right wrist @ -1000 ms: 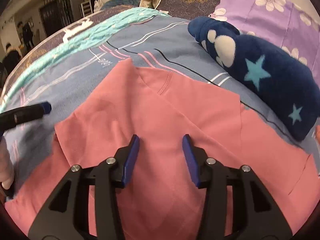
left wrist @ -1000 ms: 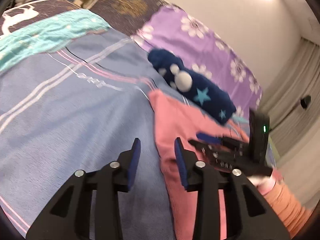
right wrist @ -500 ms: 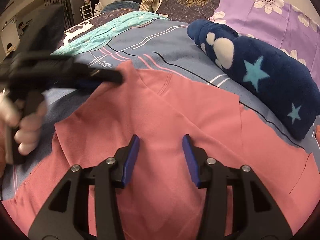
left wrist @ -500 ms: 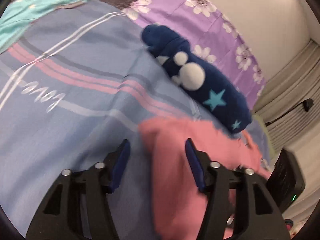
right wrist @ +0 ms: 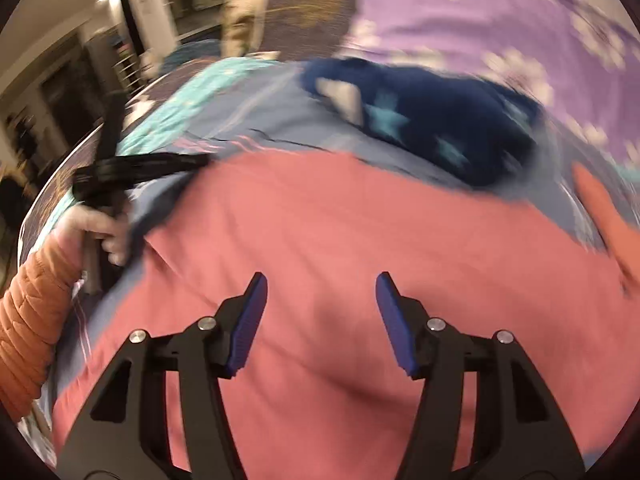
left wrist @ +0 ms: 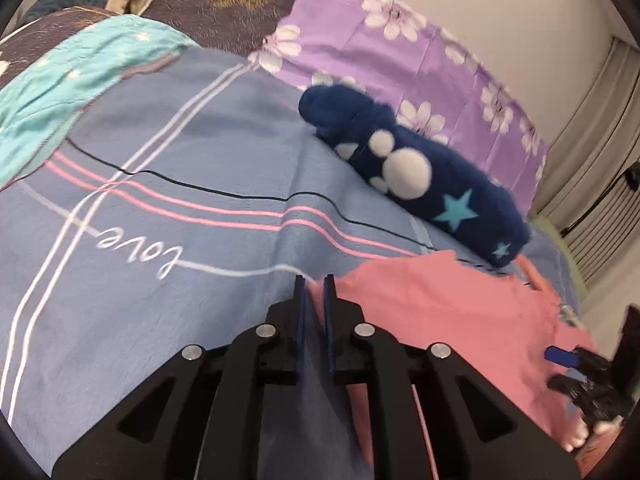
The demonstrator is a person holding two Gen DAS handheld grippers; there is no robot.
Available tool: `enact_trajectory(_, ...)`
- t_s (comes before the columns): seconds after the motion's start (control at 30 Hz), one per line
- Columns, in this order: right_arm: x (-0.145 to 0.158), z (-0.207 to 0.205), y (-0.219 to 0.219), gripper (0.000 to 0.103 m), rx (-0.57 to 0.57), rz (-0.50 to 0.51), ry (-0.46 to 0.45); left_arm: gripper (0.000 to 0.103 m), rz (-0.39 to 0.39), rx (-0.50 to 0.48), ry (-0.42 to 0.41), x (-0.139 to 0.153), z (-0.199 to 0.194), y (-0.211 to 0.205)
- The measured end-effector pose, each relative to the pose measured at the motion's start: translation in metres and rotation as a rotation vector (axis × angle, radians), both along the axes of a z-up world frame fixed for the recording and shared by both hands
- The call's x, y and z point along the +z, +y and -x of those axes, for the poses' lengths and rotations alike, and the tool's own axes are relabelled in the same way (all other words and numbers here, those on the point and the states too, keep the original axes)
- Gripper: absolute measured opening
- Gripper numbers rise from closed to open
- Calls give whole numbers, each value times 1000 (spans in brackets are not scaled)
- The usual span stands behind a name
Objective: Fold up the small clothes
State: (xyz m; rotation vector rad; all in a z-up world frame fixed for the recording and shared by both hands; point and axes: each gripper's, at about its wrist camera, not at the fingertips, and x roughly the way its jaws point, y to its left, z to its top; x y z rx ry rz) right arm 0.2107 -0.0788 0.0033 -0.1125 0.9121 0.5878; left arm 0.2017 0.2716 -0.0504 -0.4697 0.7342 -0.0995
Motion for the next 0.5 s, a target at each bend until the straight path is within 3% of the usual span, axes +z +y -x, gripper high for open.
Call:
enact_trajectory(0.07,-1,5,-48,57,-113,-6,3,22,-17,-50,-35,12,26,-12)
enact_trajectory(0.13,-3,12,-100,57,-240,-50,33,44,-56,-97,-57,19,51,-29)
enact_trajectory(0.2,-8,15,-140,57,-340,-101,78,47,-103,-150,-64,18,76,-50)
enact_trajectory(0.3,-22,17,-172,56,-412,-161,160,47,-194,-191,7,1,91,-76)
enact_trajectory(0.33,-26,18,-173,56,-404,-182,177,47,-258,-181,43,-7,89,-85)
enact_trajectory(0.4,-25,18,-165,56,-377,-181,164,46,-313,-167,89,-14,82,-91)
enact_trajectory(0.47,-22,16,-151,55,-344,-179,139,35,-345,-141,83,-9,78,-92)
enact_trajectory(0.5,-22,11,-145,55,-333,-179,134,24,-379,-116,91,-8,75,-91)
